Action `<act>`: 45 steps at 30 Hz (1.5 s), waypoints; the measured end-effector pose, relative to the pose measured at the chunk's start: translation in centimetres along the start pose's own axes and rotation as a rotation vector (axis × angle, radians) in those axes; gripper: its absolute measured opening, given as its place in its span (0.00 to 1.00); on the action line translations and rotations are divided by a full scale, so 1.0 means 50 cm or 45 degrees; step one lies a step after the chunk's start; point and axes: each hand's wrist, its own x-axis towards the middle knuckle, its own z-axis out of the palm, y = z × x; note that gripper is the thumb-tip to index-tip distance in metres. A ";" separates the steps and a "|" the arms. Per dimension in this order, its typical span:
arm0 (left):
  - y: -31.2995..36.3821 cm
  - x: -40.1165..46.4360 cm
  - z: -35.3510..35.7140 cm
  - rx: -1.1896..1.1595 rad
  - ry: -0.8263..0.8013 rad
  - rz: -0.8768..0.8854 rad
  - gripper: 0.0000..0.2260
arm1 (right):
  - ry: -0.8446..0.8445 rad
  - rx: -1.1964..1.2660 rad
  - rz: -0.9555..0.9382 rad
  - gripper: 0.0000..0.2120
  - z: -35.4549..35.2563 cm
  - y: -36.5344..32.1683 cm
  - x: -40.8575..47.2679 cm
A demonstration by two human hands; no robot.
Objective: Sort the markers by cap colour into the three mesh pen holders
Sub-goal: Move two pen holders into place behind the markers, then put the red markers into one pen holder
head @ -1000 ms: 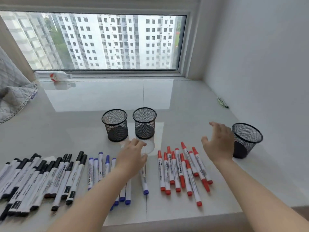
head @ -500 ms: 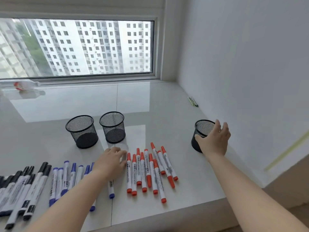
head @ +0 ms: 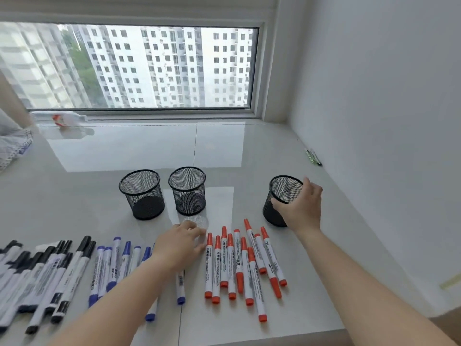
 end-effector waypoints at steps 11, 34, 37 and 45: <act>-0.007 0.002 0.015 -0.029 0.035 0.007 0.19 | -0.256 0.016 -0.202 0.46 0.129 -0.110 0.006; 0.084 -0.062 -0.018 -0.236 0.129 -0.151 0.18 | -0.543 -0.321 -0.015 0.21 0.041 -0.036 -0.098; 0.112 -0.075 -0.007 -0.225 0.127 -0.181 0.19 | -0.476 -0.348 -0.105 0.19 0.038 -0.013 -0.157; 0.132 -0.085 -0.003 -0.274 0.003 -0.380 0.22 | -0.473 -0.401 0.016 0.24 0.029 0.019 -0.205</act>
